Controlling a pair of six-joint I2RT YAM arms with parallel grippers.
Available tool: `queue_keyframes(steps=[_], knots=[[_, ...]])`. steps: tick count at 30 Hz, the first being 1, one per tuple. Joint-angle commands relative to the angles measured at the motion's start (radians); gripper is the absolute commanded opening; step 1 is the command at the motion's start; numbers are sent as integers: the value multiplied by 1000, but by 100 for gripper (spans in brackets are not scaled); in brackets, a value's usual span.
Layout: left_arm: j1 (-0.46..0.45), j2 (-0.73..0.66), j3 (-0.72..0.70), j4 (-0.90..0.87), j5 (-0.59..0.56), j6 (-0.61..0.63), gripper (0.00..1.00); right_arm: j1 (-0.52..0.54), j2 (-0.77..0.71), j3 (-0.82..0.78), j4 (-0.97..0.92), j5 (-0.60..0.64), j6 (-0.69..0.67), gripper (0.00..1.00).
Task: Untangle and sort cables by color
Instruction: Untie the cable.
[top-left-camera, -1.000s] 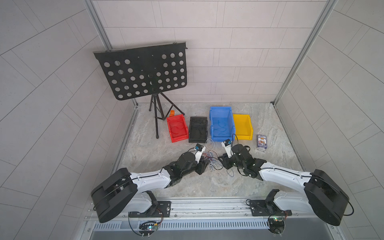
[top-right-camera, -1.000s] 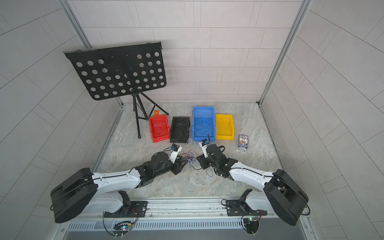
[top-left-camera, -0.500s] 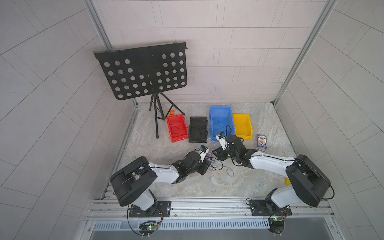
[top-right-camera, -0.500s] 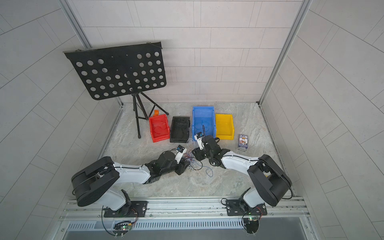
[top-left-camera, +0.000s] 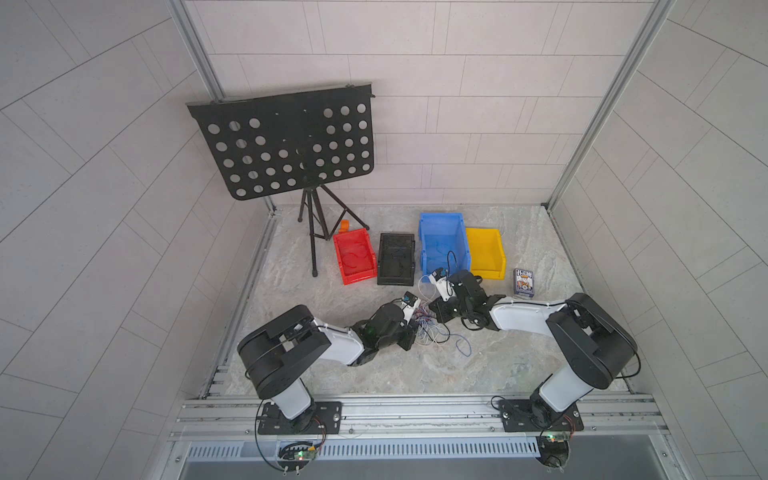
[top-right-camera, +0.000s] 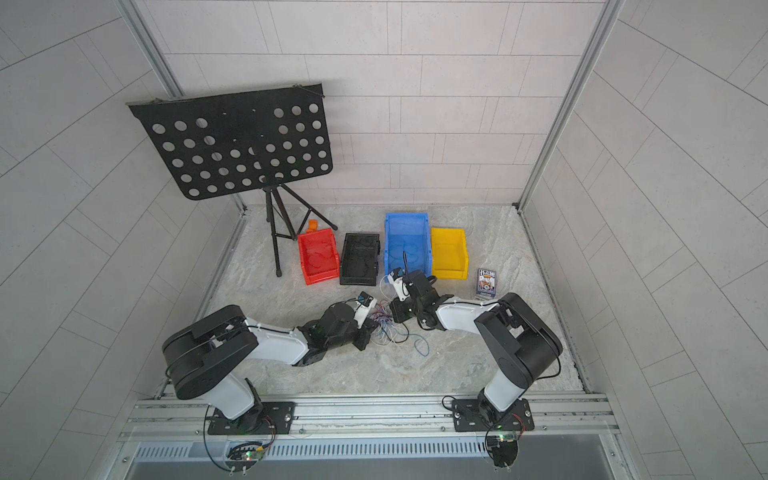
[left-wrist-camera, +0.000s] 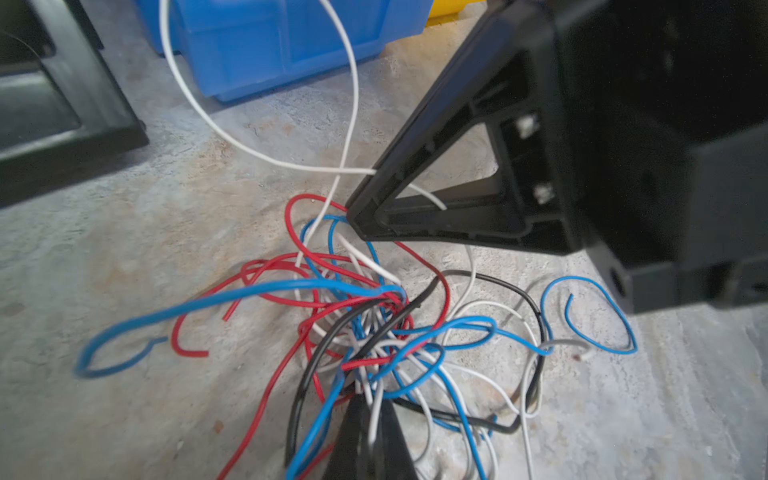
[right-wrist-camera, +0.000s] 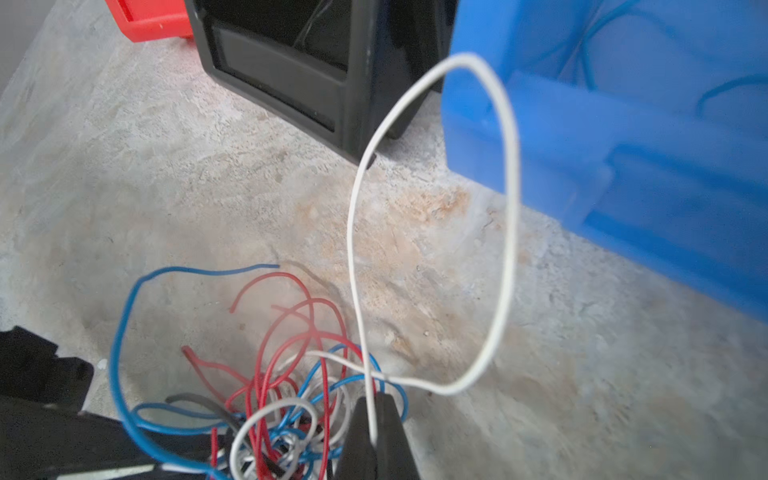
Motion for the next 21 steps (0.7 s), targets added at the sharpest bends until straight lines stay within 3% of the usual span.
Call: queue_keyframes(steps=[1, 3, 4, 5, 7, 8, 10, 16, 21], knots=[[1, -39, -15, -29, -39, -2, 0, 7, -105, -19, -36, 38, -4, 0], [0, -68, -26, -45, -53, 5, 0, 12, -171, -23, -93, 72, -13, 0], [0, -79, -27, -47, -47, 9, 13, 15, -203, -22, -124, 78, -16, 0], [-1, -86, -20, -53, -41, 11, 40, 24, -235, -22, -140, 90, -16, 0], [0, -93, -12, -29, -17, 8, 54, 53, -277, -20, -160, 114, -17, 0], [-1, -98, -11, -10, 1, 11, 67, 70, -289, -13, -177, 119, -20, 0], [-3, -114, -16, 36, 25, 8, 78, 94, -296, 6, -206, 115, -21, 0], [-6, -215, -33, 72, -50, 76, 85, 155, -348, 42, -275, 126, -21, 0], [-4, -164, -14, 93, -125, 239, 85, 191, -462, 51, -319, 114, -13, 0]])
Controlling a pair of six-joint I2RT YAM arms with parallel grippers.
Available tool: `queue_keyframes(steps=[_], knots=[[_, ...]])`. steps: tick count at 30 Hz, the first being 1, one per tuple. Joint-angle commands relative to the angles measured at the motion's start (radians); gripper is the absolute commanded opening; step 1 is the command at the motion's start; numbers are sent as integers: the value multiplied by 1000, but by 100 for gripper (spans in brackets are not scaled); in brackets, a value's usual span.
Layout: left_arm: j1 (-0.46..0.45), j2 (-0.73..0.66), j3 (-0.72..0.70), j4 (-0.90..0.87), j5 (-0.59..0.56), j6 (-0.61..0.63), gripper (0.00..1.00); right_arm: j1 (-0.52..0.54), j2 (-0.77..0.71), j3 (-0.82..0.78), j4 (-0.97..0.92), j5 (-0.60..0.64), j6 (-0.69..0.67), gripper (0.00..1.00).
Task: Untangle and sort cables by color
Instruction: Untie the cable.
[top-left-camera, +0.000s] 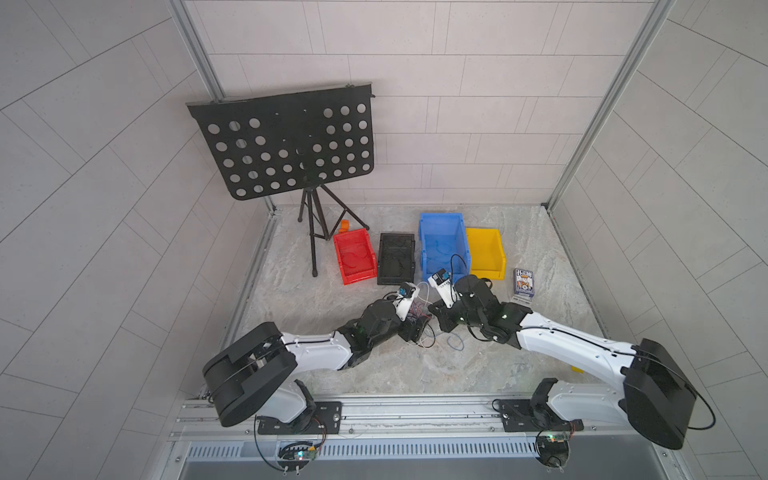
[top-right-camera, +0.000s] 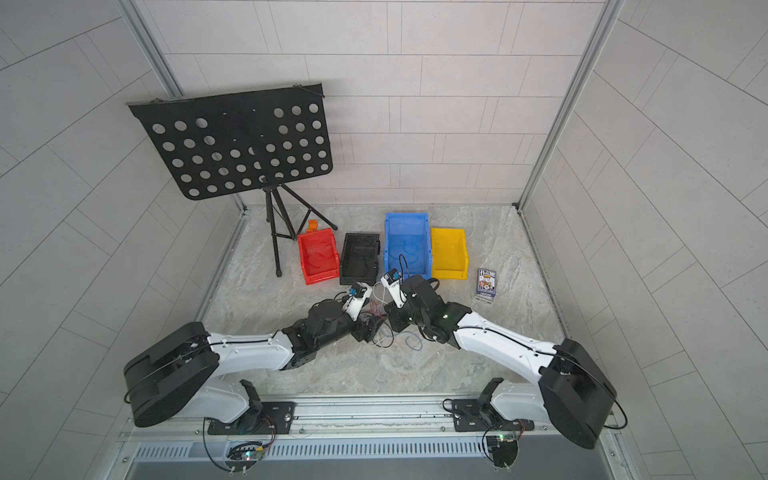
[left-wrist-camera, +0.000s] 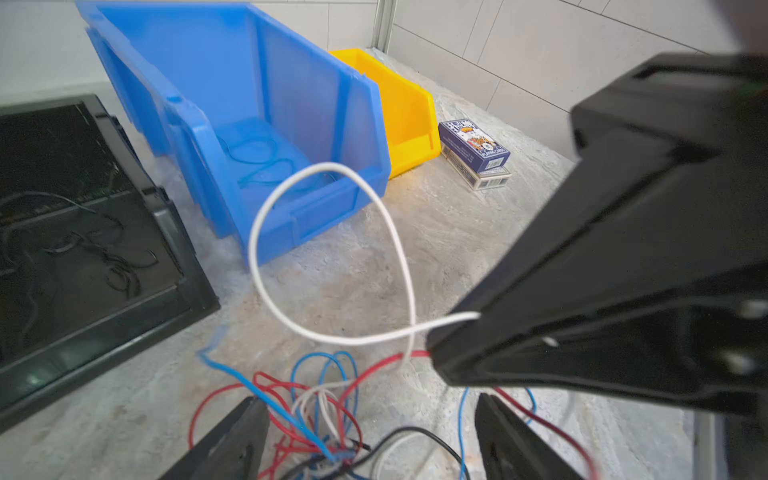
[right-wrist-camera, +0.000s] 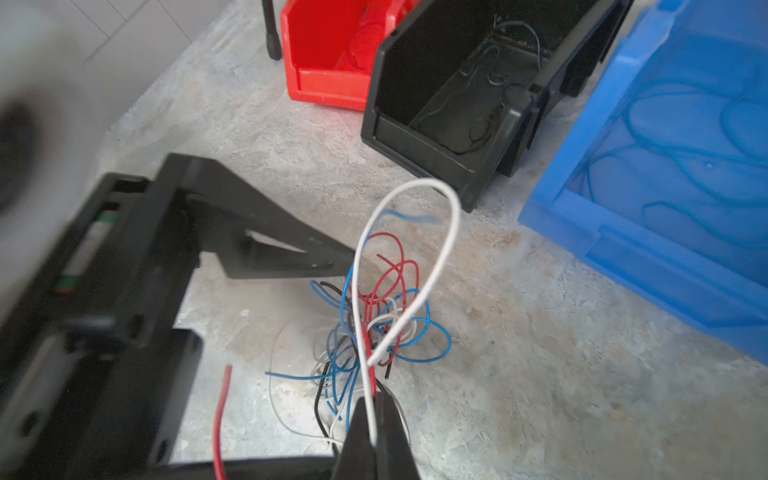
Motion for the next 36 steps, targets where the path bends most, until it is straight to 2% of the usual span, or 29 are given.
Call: queue_keyframes(steps=[1, 3, 6, 8, 10, 12, 14, 16, 17, 18, 19, 23, 25, 26, 28, 29, 30, 31, 34, 36], knots=[[0, 54, 10, 49, -31, 121, 85, 13, -76, 33, -48, 8, 3, 0], [1, 94, 24, 63, 18, 126, 81, 12, -96, 24, -47, 6, 5, 0], [2, 142, 32, 70, 24, 126, 70, 13, -108, 23, -54, -16, 11, 0], [9, 171, 31, 74, 23, 124, 43, 14, -129, 25, -65, -23, 14, 0], [14, 191, 26, 85, 26, 119, 28, 14, -156, 25, -76, 3, 15, 1], [19, 200, 20, 91, 38, 107, 23, 14, -178, 31, -103, 29, 4, 4], [19, 200, 13, 91, 35, 95, 17, 14, -196, 26, -109, 48, 2, 0], [21, 191, 8, 76, 35, 94, 3, 14, -205, 19, -105, 66, 1, 0], [20, 187, 7, 63, 25, 94, 0, 14, -204, 21, -117, 79, -4, 0], [22, 185, 5, 53, 16, 94, 0, 13, -204, 25, -130, 88, -8, 3], [23, 183, 0, 53, 10, 91, 0, 13, -203, 28, -137, 100, -10, 10], [26, 169, -28, 71, 14, 74, 0, 13, -196, 28, -131, 114, -15, 14], [25, 154, -36, 59, 19, 69, 0, 12, -188, 30, -134, 131, -15, 21], [26, 143, -45, 62, 20, 65, 0, 13, -184, 28, -134, 136, -15, 21], [25, 121, -58, 69, 24, 62, 0, 11, -170, 22, -113, 130, -25, 13], [26, 109, -58, 61, 27, 62, 0, 3, -156, 22, -107, 129, -24, 4], [26, 98, -58, 47, 27, 63, 0, -2, -141, 25, -106, 123, -23, 2], [25, 87, -58, 40, 27, 61, 0, -7, -129, 26, -104, 112, -22, 5], [25, 67, -61, 29, 26, 62, 0, -12, -95, 24, -84, 78, -14, 37], [25, 65, -58, 17, 27, 67, 0, -11, -83, 15, -73, 28, -10, 49]])
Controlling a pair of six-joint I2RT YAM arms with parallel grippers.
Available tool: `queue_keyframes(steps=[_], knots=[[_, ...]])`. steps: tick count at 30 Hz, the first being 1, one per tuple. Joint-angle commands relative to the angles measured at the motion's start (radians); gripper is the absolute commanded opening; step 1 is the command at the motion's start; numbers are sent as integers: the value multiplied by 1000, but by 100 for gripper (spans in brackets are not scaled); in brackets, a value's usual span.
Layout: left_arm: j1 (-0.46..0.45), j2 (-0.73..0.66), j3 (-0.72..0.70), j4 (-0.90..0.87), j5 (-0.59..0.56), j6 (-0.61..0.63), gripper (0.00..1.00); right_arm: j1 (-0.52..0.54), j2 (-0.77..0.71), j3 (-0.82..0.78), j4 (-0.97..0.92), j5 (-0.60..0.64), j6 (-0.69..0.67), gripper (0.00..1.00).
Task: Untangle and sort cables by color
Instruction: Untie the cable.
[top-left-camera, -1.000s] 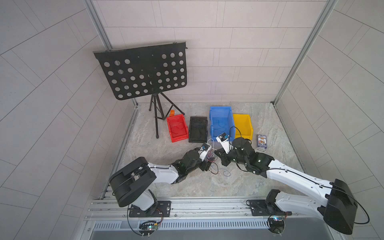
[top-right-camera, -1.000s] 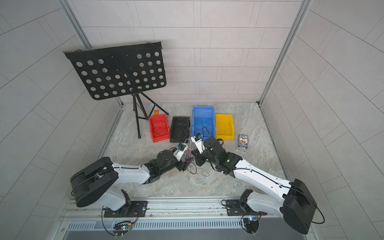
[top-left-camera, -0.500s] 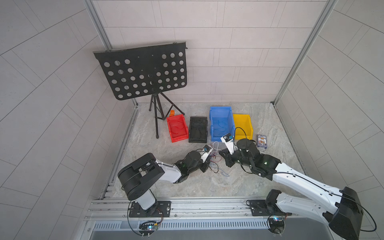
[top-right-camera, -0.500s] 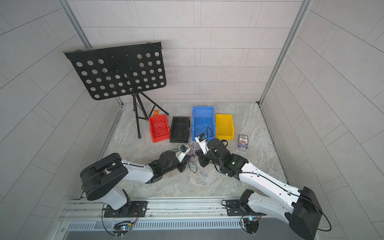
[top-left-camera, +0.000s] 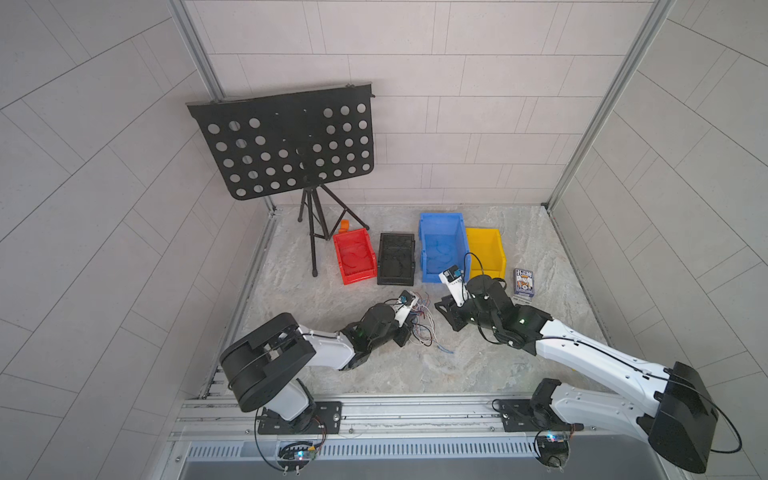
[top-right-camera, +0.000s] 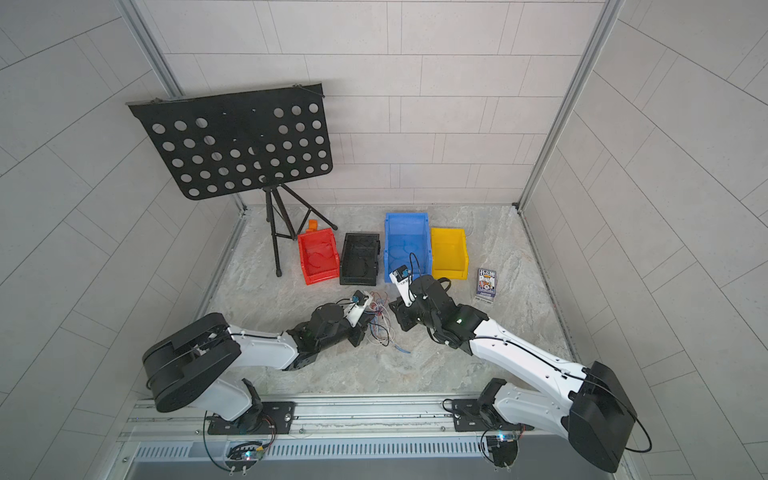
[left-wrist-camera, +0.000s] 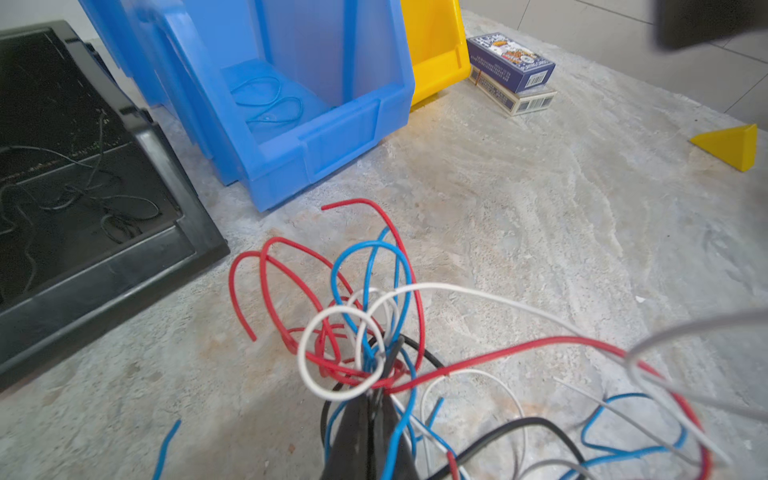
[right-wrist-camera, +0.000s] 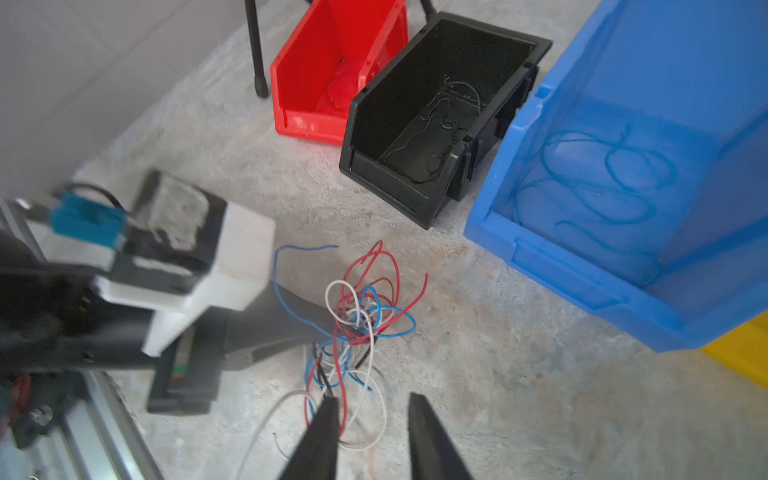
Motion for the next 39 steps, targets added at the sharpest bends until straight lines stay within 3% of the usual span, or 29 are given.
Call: queue_keyframes(steps=[1, 4, 12, 22, 24, 26, 27, 30, 34, 37, 39], knots=[[4, -17, -6, -32, -1, 0, 0, -2, 3, -13, 47, -78, 10, 51], [4, -4, -3, -41, -17, 10, 0, 1, -46, -78, 107, -124, 52, 53], [4, 6, 4, -62, -23, 15, 0, 29, -243, -211, 135, -83, 111, 51], [3, -37, 12, -114, -37, 15, 0, 88, -43, -126, 171, -89, 64, 51], [4, -46, 9, -119, -39, 18, 0, 88, 13, -98, 170, -60, 48, 42], [4, -55, -1, -113, -34, 16, 0, 81, 65, -43, 141, -24, 22, 10], [4, -60, -7, -108, -29, 13, 0, 77, 80, -24, 127, -11, 14, 0], [4, -79, -29, -102, -38, 4, 4, 74, 77, 11, 98, 21, -8, 0], [3, -66, -31, -125, -96, -25, 33, 75, -5, 44, 40, 38, -13, 0], [5, -45, -28, -123, -111, -38, 33, 83, -39, 72, 1, 39, -19, 0], [5, -36, -26, -130, -124, -34, 28, 91, -56, 100, -44, 70, -35, 0]])
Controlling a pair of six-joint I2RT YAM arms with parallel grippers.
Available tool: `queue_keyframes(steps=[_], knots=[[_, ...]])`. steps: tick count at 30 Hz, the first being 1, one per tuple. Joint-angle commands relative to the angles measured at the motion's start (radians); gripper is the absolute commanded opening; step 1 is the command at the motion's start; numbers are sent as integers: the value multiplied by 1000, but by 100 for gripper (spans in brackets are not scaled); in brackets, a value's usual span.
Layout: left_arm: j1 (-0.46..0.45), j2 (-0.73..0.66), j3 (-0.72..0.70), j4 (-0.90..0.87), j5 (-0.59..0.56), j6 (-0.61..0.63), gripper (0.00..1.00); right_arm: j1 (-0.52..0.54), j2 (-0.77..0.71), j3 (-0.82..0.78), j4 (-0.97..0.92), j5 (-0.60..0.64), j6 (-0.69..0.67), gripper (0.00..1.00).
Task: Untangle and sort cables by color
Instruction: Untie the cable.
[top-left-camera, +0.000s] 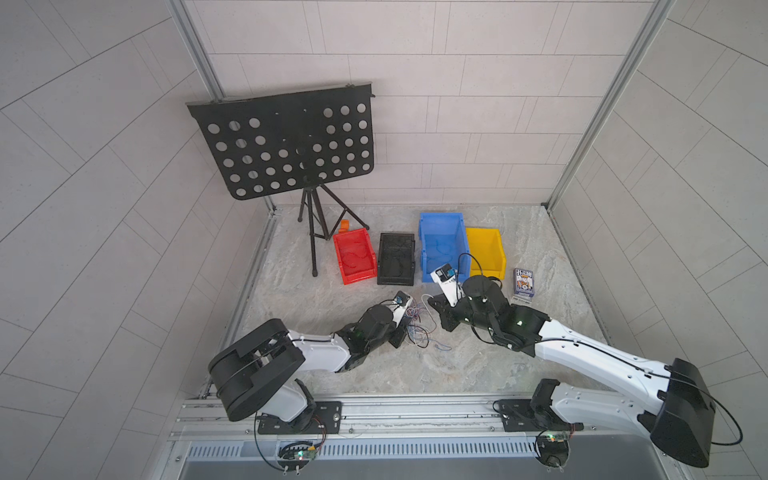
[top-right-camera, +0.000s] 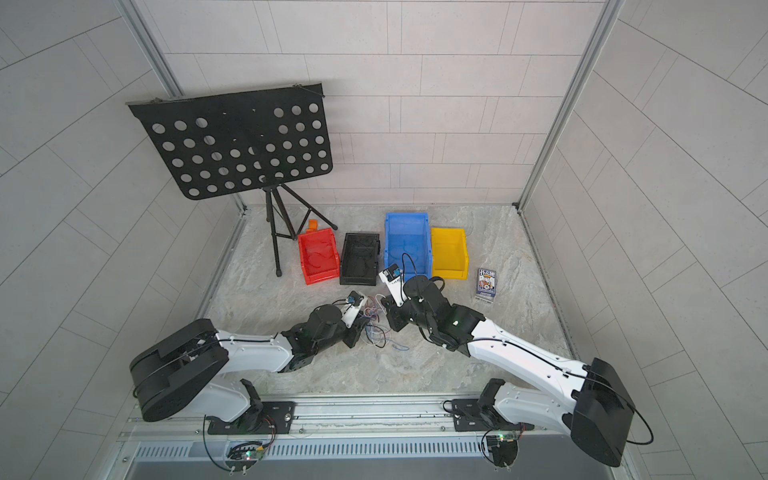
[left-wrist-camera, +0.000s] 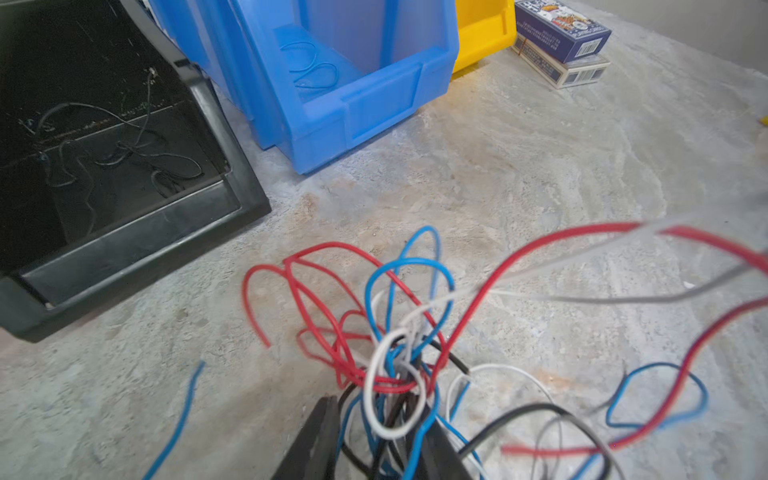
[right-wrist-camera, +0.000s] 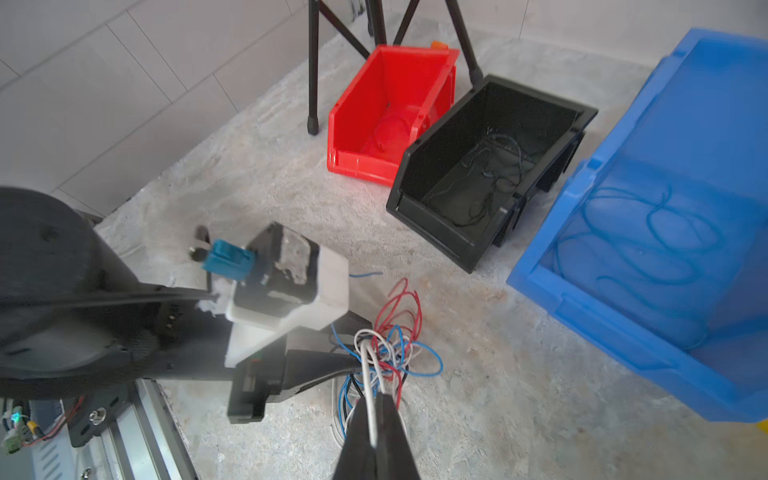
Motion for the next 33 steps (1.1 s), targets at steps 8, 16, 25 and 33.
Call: queue_keyframes(steps=[8, 16, 25, 33], knots=[[22, 61, -32, 9, -59, -13, 16, 10, -78, 175, -182, 82, -70, 0], [54, 11, -80, 57, -47, -68, 10, 5, -69, 318, -276, 126, -109, 0], [46, -292, -115, 23, 97, -153, 66, 5, 20, 167, -146, 55, -49, 0], [2, -214, -91, 147, 161, 34, 65, 7, 34, 133, -89, -25, -28, 0]])
